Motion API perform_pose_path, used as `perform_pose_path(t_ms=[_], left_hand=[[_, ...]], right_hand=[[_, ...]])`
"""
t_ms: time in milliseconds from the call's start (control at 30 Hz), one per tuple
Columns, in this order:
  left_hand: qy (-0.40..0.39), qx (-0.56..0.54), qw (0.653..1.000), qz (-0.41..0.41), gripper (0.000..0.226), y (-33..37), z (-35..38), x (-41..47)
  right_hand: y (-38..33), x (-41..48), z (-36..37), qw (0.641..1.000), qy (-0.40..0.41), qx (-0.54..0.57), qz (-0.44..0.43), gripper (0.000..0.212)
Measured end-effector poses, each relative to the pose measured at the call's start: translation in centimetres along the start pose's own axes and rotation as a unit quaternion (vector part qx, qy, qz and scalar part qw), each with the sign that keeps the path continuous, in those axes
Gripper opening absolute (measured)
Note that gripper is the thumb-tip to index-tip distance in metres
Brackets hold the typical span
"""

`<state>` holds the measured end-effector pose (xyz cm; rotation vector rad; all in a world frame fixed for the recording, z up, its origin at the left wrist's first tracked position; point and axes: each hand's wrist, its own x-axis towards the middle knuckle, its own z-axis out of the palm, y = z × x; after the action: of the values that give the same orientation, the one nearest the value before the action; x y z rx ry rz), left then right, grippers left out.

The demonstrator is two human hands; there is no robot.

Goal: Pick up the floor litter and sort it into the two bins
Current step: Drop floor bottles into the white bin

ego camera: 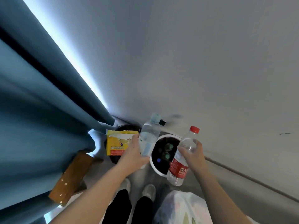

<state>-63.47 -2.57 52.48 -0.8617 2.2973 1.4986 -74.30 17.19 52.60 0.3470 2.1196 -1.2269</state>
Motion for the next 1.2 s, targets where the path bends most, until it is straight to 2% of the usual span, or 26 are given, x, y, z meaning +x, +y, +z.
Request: perform_pose_path(t_ms=[67, 167, 300, 400, 500, 600, 700, 800, 900, 967, 1033, 1100, 1200], left_hand=[[-0.039, 0.018, 0.999, -0.03, 0.072, -3.3, 3.2, 3.5], [-0.099, 0.054, 0.992, -0.055, 0.079, -8.6, 7.8, 8.3], [-0.142, 0.091, 0.983, -0.075, 0.081, -14.6, 12.6, 13.7], [-0.15, 0.103, 0.98, -0.076, 0.078, -17.9, 14.9, 16.5], [-0.149, 0.103, 0.982, -0.059, 0.08, -20.1, 16.4, 18.6], [-0.15, 0.11, 0.981, -0.048, 0.08, -21.9, 17.3, 19.9], [-0.15, 0.121, 0.981, -0.036, 0.081, -22.6, 17.4, 20.5], [-0.144, 0.123, 0.981, -0.029, 0.082, -22.6, 17.2, 20.9], [-0.142, 0.135, 0.98, -0.008, 0.081, -21.9, 16.7, 20.9], [-0.147, 0.164, 0.975, 0.012, 0.081, -21.4, 16.1, 20.9], [-0.159, 0.214, 0.963, 0.042, 0.083, -20.8, 15.6, 21.0], [-0.167, 0.269, 0.946, 0.074, 0.085, -20.3, 15.4, 21.3], [-0.18, 0.334, 0.919, 0.108, 0.087, -19.4, 16.1, 21.9]], right_hand=[[4.4, 4.2, 0.4, 0.998, -0.014, -0.017, 0.057, 0.066], [11.0, 10.0, 1.5, 0.983, -0.032, -0.038, 0.177, 0.082], [18.8, 16.4, 4.0, 0.952, -0.085, -0.1, 0.276, 0.098], [22.4, 19.5, 5.8, 0.915, -0.147, -0.221, 0.304, 0.085], [23.1, 22.1, 7.3, 0.88, -0.181, -0.319, 0.302, 0.082], [23.8, 24.6, 8.7, 0.871, -0.209, -0.318, 0.312, 0.08], [23.7, 25.6, 9.1, 0.879, -0.202, -0.317, 0.294, 0.049], [24.7, 25.8, 9.5, 0.878, -0.159, -0.354, 0.278, 0.063], [24.9, 25.4, 9.2, 0.901, -0.108, -0.367, 0.204, 0.054], [24.0, 25.0, 8.6, 0.952, -0.085, -0.264, 0.132, 0.059], [22.1, 24.4, 7.7, 0.988, -0.096, -0.092, 0.076, 0.06], [20.1, 24.3, 7.0, 0.991, -0.125, -0.001, 0.05, 0.048], [18.3, 24.3, 5.8, 0.991, -0.135, -0.012, 0.012, 0.027]])
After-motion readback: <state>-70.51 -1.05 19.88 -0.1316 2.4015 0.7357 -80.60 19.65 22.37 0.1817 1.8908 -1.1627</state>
